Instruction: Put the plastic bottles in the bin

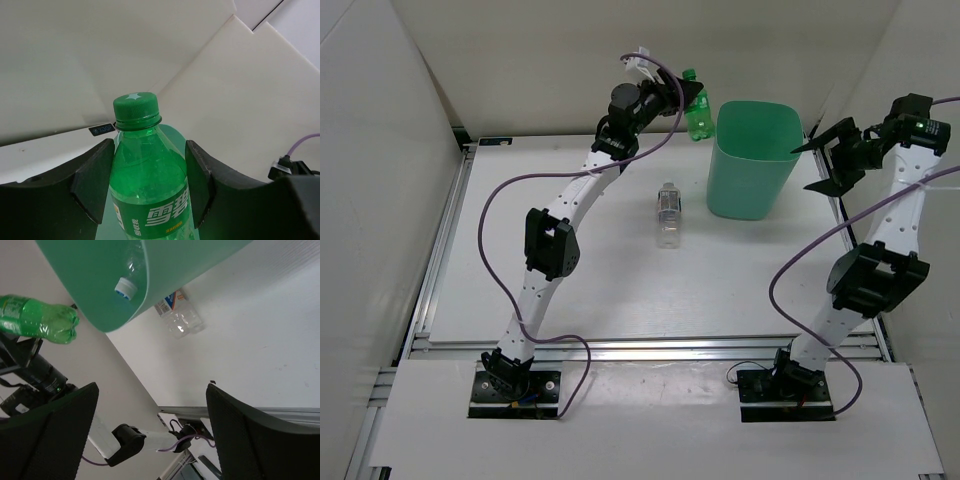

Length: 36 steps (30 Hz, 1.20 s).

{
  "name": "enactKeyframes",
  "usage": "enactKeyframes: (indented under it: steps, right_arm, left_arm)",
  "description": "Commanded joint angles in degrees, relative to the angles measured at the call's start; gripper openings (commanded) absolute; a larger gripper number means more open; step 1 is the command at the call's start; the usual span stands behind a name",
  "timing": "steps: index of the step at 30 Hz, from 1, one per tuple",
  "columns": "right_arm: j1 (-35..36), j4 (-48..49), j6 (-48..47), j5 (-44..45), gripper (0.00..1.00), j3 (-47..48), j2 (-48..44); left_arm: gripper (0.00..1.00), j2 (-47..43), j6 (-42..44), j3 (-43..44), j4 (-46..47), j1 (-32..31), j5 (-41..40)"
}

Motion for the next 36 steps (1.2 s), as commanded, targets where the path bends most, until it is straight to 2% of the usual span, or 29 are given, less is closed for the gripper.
enactKeyframes:
  steps: [1, 8, 15, 16, 17, 19, 20, 23, 27, 33, 36]
  right_arm:
    - [-0.29, 1.89, 0.14, 1.21, 0.88, 3.44, 4.30]
    - [1.90, 4.52, -0.47, 2.62, 0.81, 6.17, 10.64]
    - [2.43, 5.05, -0.47, 2.62, 0.64, 9.15, 15.39]
    - [2.43, 5.58, -0.47, 2.62, 0.60, 9.16, 16.17]
    - [2.43, 5.58, 0.14, 2.62, 0.50, 9.16, 16.79]
    - [2.43, 5.58, 0.15, 2.62, 0.39, 9.16, 17.41]
    - [2.43, 5.58, 0.15, 2.62, 0.30, 9.16, 17.41]
    - [2.43, 4.97, 0.15, 1.39, 0.15, 8.63, 16.80]
    - [2.43, 0.23, -2.04, 1.39, 0.00, 8.63, 15.57]
    - [2.96, -6.80, -6.61, 2.44, 0.00, 8.10, 12.67]
    - [2.96, -6.81, -7.67, 2.44, 0.00, 2.84, 8.55]
  left_arm:
    - [0.12, -1.54, 2.81, 1.06, -0.48, 0.05, 1.45]
    - [0.12, -3.39, 4.65, 1.06, -2.42, 0.57, 1.46]
    - [0.12, -6.37, 7.29, 0.54, -3.48, 0.58, 0.93]
    - [0.12, -7.07, 7.90, -0.07, -4.17, 0.58, 0.93]
    - [0.11, -7.08, 8.43, -0.69, -4.79, 0.58, 0.93]
    - [0.11, -8.48, 8.44, -1.39, -4.79, 0.58, 0.93]
    - [0.11, -8.49, 8.96, -2.27, -4.79, 0.58, 0.41]
    - [0.11, -9.72, 10.10, -2.80, -4.79, 0.58, -0.91]
    - [0.11, -10.24, 10.63, -2.80, -5.32, 0.58, -0.91]
    - [0.11, -11.30, 11.16, -2.28, -5.32, 0.58, -1.53]
    - [0.11, -11.82, 11.16, -2.28, -5.32, 0.58, -2.06]
